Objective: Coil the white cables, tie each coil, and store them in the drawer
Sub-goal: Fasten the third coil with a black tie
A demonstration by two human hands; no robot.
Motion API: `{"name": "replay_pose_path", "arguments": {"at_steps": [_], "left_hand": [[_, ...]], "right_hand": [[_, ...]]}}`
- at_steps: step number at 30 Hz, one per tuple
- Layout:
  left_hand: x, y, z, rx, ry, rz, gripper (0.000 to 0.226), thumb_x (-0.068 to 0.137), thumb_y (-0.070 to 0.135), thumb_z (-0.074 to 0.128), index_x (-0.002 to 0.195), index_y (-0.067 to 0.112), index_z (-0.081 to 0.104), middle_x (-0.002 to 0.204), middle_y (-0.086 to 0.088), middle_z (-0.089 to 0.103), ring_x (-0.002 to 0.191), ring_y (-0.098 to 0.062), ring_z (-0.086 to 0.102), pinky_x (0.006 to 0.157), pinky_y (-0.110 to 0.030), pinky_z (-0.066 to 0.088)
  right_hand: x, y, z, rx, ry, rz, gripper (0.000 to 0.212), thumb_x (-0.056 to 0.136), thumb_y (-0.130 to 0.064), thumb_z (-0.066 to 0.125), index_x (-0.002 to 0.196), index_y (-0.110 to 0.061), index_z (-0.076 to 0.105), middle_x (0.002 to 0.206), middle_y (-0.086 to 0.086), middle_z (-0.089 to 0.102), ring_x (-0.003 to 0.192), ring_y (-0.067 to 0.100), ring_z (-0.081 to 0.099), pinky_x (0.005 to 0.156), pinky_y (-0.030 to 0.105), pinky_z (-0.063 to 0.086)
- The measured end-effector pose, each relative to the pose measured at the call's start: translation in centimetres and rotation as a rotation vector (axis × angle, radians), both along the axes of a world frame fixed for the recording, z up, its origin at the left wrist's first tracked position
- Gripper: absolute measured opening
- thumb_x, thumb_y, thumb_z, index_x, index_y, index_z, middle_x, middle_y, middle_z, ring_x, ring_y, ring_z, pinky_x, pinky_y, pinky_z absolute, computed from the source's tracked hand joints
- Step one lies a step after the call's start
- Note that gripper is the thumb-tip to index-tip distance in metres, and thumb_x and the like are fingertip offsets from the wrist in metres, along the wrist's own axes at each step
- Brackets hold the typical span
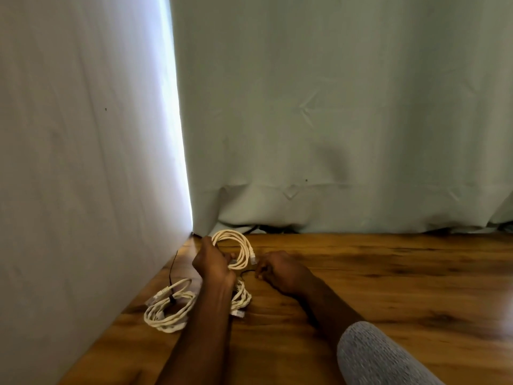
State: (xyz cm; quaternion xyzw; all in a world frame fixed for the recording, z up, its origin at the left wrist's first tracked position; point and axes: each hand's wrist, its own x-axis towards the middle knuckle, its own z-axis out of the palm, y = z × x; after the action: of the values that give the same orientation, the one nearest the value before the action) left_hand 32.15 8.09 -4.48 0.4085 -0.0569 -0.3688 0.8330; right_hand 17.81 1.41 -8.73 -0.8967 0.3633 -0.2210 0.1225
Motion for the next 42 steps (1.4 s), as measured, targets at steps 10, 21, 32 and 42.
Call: {"name": "replay_pose_path", "arguments": {"at_steps": [10, 21, 32, 42], "left_hand": [[-5.2, -3.0, 0.2, -0.032, -0.164, -0.078, 0.032, 0.092, 0.022, 0.059, 0.064, 0.013, 0.051, 0.048, -0.001, 0.036, 0.036, -0.013, 0.034, 0.048, -0.029, 0.042], [-9.2, -7.9, -3.0, 0.039, -0.166, -0.229, 0.017, 0.091, 0.022, 0.064, 0.086, 0.007, 0.067, 0.067, -0.006, 0.056, 0.056, -0.020, 0.054, 0.046, -0.028, 0.047], [-10.9, -8.9, -2.9, -0.057, -0.279, -0.317, 0.038, 0.097, 0.023, 0.059, 0.062, 0.011, 0.048, 0.043, 0.001, 0.038, 0.028, -0.009, 0.036, 0.047, -0.025, 0.039], [-12.3, -8.8, -3.0, -0.079, -0.517, -0.374, 0.033, 0.095, 0.029, 0.061, 0.081, 0.000, 0.063, 0.065, -0.018, 0.049, 0.041, -0.020, 0.045, 0.042, -0.024, 0.038]], "right_hand": [[-8.0, 0.0, -0.2, 0.093, -0.361, -0.169, 0.011, 0.098, -0.026, 0.061, 0.091, -0.028, 0.069, 0.094, -0.010, 0.067, 0.087, 0.003, 0.061, 0.074, 0.024, 0.046], [-13.8, 1.1, 1.7, 0.439, -0.850, -0.232, 0.017, 0.100, -0.027, 0.062, 0.099, -0.015, 0.073, 0.071, -0.012, 0.066, 0.061, 0.001, 0.055, 0.056, 0.018, 0.041], [-11.0, -0.4, 0.8, 0.716, -0.994, -0.134, 0.017, 0.100, -0.017, 0.062, 0.090, -0.006, 0.072, 0.053, 0.006, 0.039, 0.044, 0.012, 0.030, 0.050, 0.025, 0.022], [-9.6, 0.3, 1.7, 0.345, -1.101, -0.330, 0.014, 0.095, -0.009, 0.067, 0.086, -0.006, 0.076, 0.063, -0.003, 0.068, 0.046, -0.002, 0.055, 0.046, 0.013, 0.040]]}}
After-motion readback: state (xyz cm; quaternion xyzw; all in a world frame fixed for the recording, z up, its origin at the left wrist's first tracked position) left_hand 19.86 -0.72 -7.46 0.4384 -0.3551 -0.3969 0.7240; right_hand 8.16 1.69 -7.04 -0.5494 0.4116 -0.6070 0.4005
